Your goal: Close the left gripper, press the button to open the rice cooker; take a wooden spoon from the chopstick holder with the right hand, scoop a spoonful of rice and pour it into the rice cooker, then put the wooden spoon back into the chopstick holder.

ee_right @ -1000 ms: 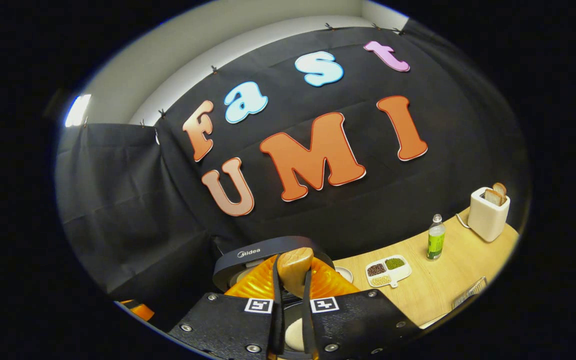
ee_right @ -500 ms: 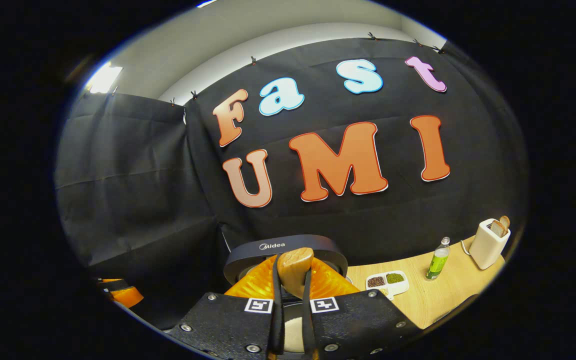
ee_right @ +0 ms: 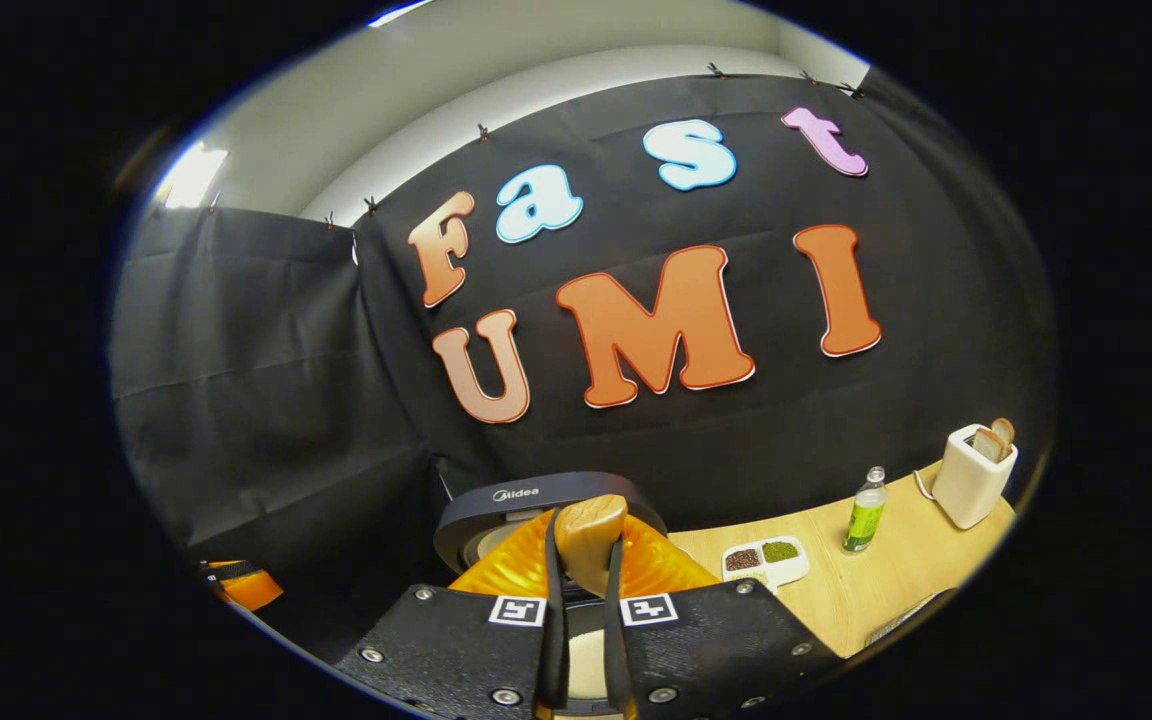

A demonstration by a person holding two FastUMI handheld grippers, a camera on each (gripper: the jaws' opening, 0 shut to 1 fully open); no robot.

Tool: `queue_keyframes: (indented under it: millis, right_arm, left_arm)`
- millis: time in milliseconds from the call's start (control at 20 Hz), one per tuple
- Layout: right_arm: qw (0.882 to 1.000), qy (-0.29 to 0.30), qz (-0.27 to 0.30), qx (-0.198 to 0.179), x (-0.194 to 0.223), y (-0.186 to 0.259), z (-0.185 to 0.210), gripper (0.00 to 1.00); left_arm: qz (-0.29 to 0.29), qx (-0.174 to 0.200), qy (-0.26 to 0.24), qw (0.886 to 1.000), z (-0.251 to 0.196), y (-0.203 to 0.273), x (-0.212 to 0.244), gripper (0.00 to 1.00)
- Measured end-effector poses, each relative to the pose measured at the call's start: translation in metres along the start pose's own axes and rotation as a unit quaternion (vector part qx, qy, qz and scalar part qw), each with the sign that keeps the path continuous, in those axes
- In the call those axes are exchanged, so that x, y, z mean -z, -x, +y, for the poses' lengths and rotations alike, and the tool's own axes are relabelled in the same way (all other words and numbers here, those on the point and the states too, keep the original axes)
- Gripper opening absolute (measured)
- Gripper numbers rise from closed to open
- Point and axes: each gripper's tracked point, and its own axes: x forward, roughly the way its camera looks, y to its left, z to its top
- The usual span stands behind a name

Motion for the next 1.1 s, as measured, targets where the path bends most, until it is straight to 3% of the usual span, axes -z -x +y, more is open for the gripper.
queue_keyframes:
  millis: [200,650,900,1100]
  right_arm:
    - [0.999,-0.018,-0.005,0.028,-0.011,0.032,-0.046,0.13]
    - [0.988,-0.027,-0.020,0.150,-0.017,0.120,-0.197,0.13]
    - [0.980,-0.047,-0.017,0.193,0.005,0.148,-0.264,0.13]
    - [0.977,-0.079,0.001,0.199,0.041,0.148,-0.299,0.13]
  left_arm:
    - [-0.006,0.006,-0.003,1.000,-0.011,-0.002,-0.004,0.98]
    - [-0.008,0.023,-0.007,1.000,-0.054,-0.020,-0.002,0.99]
    - [-0.009,0.040,0.002,0.999,-0.086,-0.023,-0.001,0.99]
    - [-0.006,0.024,-0.004,1.000,-0.093,-0.022,0.004,0.98]
